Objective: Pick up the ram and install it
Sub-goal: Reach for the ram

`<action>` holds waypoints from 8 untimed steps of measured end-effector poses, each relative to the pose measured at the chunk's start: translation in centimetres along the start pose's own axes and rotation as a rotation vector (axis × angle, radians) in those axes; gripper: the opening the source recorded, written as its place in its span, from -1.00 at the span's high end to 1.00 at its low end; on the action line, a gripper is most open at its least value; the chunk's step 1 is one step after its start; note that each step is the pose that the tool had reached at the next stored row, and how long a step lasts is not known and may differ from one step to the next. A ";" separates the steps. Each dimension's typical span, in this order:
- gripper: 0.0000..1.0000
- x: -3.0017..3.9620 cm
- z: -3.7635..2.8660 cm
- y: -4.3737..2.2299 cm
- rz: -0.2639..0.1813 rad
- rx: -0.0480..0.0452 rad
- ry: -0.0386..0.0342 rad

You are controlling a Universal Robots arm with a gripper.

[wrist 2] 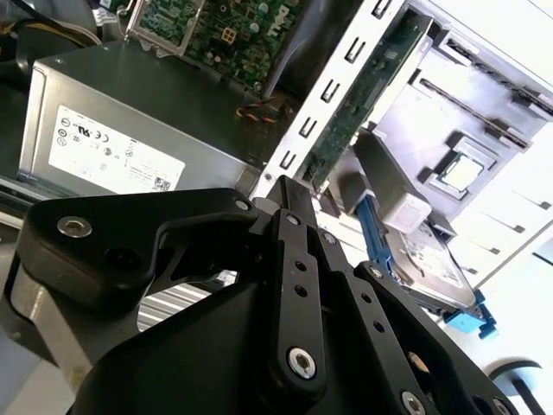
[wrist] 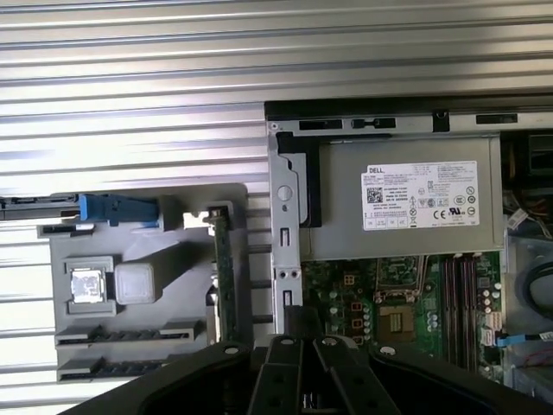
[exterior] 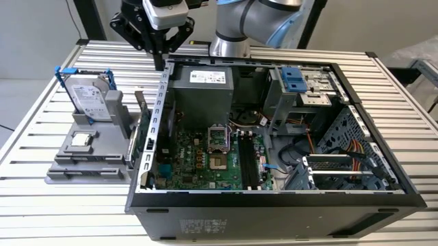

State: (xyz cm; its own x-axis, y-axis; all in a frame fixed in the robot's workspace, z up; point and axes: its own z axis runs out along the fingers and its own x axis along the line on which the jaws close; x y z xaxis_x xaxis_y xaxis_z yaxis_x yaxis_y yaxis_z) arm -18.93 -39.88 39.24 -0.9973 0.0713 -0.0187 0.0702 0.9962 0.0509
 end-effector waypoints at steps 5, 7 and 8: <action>1.00 0.68 -0.01 -0.05 0.000 0.0000 0.0000; 1.00 0.94 -0.02 -0.07 0.000 0.0001 0.0000; 1.00 1.07 -0.02 -0.08 0.000 0.0000 0.0000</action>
State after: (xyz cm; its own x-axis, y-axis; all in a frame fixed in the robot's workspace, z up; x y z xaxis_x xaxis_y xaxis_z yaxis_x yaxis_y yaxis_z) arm -20.00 -39.88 39.23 -0.9973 0.0713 -0.0187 0.0702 0.9962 0.0509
